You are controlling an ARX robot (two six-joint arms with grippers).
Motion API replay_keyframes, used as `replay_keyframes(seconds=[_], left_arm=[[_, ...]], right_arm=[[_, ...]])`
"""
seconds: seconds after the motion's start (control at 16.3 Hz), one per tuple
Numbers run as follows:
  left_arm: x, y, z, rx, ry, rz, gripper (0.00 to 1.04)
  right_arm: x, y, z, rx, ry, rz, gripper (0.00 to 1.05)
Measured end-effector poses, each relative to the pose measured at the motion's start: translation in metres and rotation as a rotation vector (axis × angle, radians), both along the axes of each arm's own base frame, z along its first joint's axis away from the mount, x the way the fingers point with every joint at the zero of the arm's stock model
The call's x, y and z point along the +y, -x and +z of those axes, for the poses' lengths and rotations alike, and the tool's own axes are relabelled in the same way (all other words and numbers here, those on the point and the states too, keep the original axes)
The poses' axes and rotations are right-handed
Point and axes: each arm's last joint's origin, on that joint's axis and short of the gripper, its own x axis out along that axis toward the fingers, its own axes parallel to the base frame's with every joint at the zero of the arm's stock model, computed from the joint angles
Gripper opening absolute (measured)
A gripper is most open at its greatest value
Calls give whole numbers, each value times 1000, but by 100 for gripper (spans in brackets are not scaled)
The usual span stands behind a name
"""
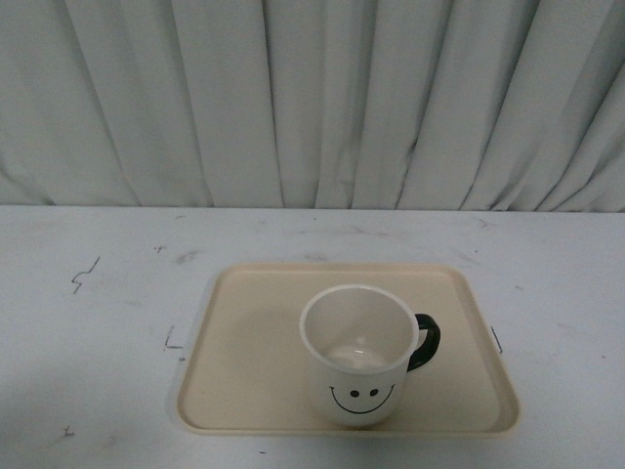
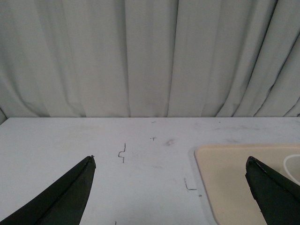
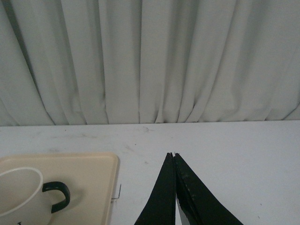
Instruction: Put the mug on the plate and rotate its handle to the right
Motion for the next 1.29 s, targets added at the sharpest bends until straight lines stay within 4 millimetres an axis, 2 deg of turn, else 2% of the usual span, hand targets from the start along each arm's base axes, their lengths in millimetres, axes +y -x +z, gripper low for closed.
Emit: replay_keyframes(seconds=[0.98, 1.04, 1.22, 1.29], left_arm=[[0, 0, 0, 0, 0, 0, 98], [0, 0, 0, 0, 0, 0, 98], [0, 0, 0, 0, 0, 0, 98], [0, 0, 0, 0, 0, 0, 98]], right_arm=[[0, 22, -4, 16, 0, 0, 2], [0, 22, -4, 11, 0, 0, 26], [0, 22, -4, 11, 0, 0, 54], [0, 22, -4, 11, 0, 0, 85]])
